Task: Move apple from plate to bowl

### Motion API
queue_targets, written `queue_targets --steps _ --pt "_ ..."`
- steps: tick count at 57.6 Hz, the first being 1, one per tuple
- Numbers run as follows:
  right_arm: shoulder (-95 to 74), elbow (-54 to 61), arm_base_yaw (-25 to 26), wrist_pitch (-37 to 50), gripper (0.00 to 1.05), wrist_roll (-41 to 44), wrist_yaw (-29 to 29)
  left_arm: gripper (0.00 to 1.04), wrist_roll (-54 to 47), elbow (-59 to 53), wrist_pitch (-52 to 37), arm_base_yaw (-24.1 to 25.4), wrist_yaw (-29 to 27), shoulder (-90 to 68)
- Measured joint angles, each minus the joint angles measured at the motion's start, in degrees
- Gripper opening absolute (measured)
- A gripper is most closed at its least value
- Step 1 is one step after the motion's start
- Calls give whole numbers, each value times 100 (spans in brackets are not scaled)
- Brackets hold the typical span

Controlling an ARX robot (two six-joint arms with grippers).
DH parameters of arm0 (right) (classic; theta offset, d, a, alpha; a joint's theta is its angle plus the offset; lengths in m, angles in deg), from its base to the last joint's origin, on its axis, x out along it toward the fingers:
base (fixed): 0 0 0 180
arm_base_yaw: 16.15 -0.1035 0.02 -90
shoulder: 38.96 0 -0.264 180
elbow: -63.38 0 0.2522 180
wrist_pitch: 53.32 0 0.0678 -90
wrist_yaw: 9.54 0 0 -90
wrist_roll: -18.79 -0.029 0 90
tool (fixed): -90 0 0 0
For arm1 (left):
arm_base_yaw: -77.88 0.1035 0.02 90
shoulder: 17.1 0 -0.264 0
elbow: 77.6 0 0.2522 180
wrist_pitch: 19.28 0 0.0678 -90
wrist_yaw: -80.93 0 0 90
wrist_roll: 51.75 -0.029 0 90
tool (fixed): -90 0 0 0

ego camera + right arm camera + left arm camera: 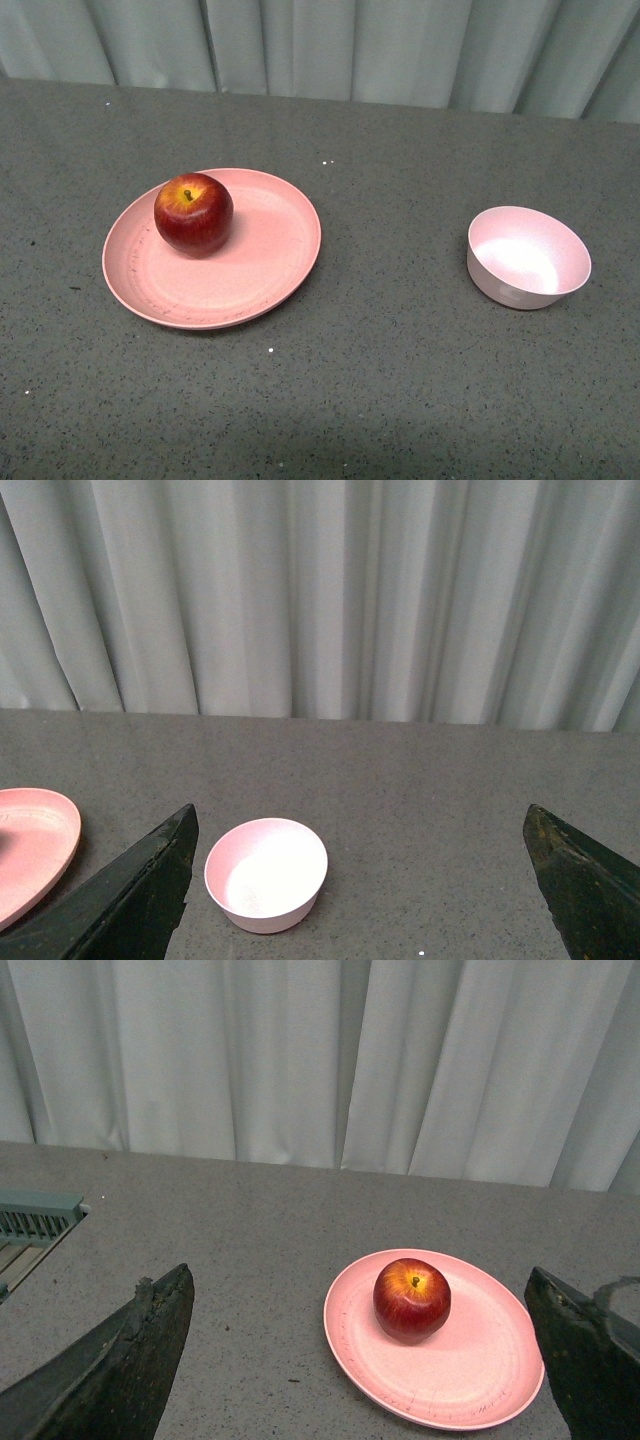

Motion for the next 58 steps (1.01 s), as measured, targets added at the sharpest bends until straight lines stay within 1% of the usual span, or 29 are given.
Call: queue_targets --steps 2,3,4,6,9,11,15,18,22,26,31,43,58 --pt "-4 0 -72 7 95 149 -232 98 0 0 0 0 0 0" --pt "-50 0 -173 61 95 358 -516 98 0 0 0 0 2 0" --pt "-116 -2 -216 133 95 492 -636 98 0 0 0 0 0 2" --pt "-446 -7 -291 413 95 723 -680 98 0 0 0 0 -4 0" --pt "-876 -39 -310 695 95 870 -586 98 0 0 0 0 -2 2" --pt "-1434 -87 -308 1045 95 918 -470 98 0 0 0 0 -2 0" --pt "-3161 -380 -282 1980 95 981 -85 98 0 0 0 0 0 2" --pt "-4081 -614 -264 2402 95 997 76 98 0 0 0 0 2 0" --pt "-5333 -1036 -254 2695 95 990 315 98 0 0 0 0 0 2" --pt "-6752 -1587 -286 2721 95 997 490 98 0 0 0 0 0 0" --pt "-8072 -2306 -402 2446 95 1056 546 98 0 0 0 0 0 2" --pt "-9423 -3458 -678 1690 95 1154 623 98 0 0 0 0 0 0" --pt "-10725 -4535 -979 1502 95 1117 463 98 0 0 0 0 0 0"
